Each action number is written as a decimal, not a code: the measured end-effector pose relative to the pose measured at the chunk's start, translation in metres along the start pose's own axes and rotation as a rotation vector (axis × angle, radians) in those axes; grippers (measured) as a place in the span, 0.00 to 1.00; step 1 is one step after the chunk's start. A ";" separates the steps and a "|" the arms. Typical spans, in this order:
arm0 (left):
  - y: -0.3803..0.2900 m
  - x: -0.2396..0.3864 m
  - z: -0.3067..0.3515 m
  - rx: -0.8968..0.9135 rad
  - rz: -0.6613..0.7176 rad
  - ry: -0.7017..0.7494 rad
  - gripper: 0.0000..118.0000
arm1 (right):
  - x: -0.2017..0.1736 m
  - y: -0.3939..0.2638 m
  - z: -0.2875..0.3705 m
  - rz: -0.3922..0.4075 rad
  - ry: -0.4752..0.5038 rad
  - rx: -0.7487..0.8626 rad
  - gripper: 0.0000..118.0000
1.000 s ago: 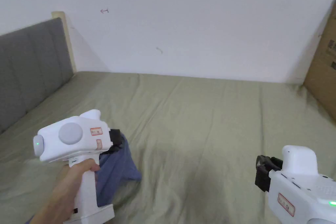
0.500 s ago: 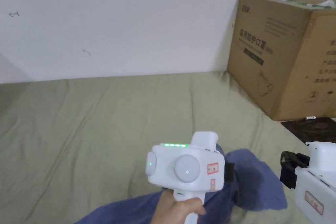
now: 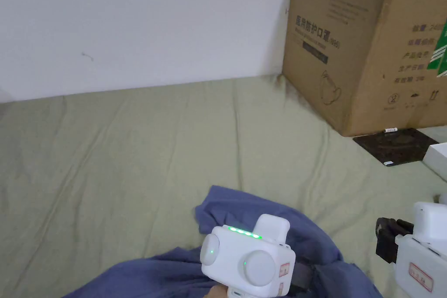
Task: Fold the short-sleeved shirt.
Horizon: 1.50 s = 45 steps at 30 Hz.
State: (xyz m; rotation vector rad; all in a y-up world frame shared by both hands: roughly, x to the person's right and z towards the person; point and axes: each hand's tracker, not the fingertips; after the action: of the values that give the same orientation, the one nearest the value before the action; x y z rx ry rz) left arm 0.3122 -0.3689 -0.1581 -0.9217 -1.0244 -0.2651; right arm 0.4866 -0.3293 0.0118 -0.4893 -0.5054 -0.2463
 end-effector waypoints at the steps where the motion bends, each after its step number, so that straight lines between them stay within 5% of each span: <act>1: 0.002 -0.007 0.009 0.020 0.018 -0.002 0.73 | -0.005 0.000 -0.001 0.005 0.011 0.000 0.00; 2: 0.001 -0.013 0.015 0.039 0.039 0.000 0.61 | -0.009 0.000 -0.002 0.012 0.018 0.000 0.00; 4: -0.002 -0.030 0.022 0.037 0.104 0.027 0.00 | -0.020 -0.002 -0.004 0.030 0.041 -0.003 0.00; 15: -0.072 -0.154 0.108 0.090 0.345 0.290 0.00 | -0.080 -0.004 -0.023 0.122 0.160 -0.044 0.00; 18: -0.104 -0.209 0.142 0.029 0.445 0.437 0.13 | -0.095 -0.003 -0.027 0.143 0.187 -0.046 0.00; 20: -0.126 -0.242 0.158 -0.007 0.543 0.506 0.41 | -0.103 -0.005 -0.031 0.156 0.196 -0.056 0.00; 21: -0.137 -0.258 0.162 -0.030 0.585 0.517 0.71 | -0.107 -0.007 -0.033 0.161 0.205 -0.065 0.00; 22: -0.145 -0.271 0.161 -0.051 0.619 0.516 0.88 | -0.111 -0.010 -0.036 0.161 0.210 -0.077 0.00; 23: -0.151 -0.279 0.160 -0.063 0.630 0.518 0.93 | -0.113 -0.012 -0.038 0.161 0.216 -0.089 0.00; 27: -0.169 -0.304 0.140 -0.118 0.675 0.530 0.87 | -0.120 -0.021 -0.044 0.169 0.223 -0.127 0.00; 29: -0.176 -0.312 0.128 -0.145 0.715 0.519 0.72 | -0.122 -0.023 -0.044 0.176 0.222 -0.137 0.00; 32: -0.178 -0.307 0.126 -0.136 0.709 0.540 0.64 | -0.119 -0.023 -0.046 0.184 0.215 -0.145 0.00; 36: -0.170 -0.299 0.141 -0.089 0.645 0.545 0.06 | -0.108 -0.020 -0.053 0.152 0.191 -0.163 0.00; 42: -0.162 -0.294 0.159 -0.038 0.643 0.533 0.06 | -0.086 0.006 -0.083 0.138 0.217 -0.191 0.01; 43: -0.159 -0.291 0.163 -0.030 0.636 0.532 0.06 | -0.083 0.014 -0.094 0.150 0.221 -0.199 0.08; 44: -0.154 -0.287 0.167 -0.026 0.620 0.541 0.06 | -0.081 0.022 -0.107 0.177 0.234 -0.232 0.28; 45: -0.150 -0.285 0.171 -0.018 0.601 0.547 0.06 | -0.080 0.031 -0.123 0.187 0.244 -0.278 0.66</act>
State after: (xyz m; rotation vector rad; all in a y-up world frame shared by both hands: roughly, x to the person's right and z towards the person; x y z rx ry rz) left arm -0.0309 -0.3910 -0.2791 -1.0531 -0.2196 -0.0118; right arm 0.4790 -0.3566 -0.1354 -0.7619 -0.1847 -0.1941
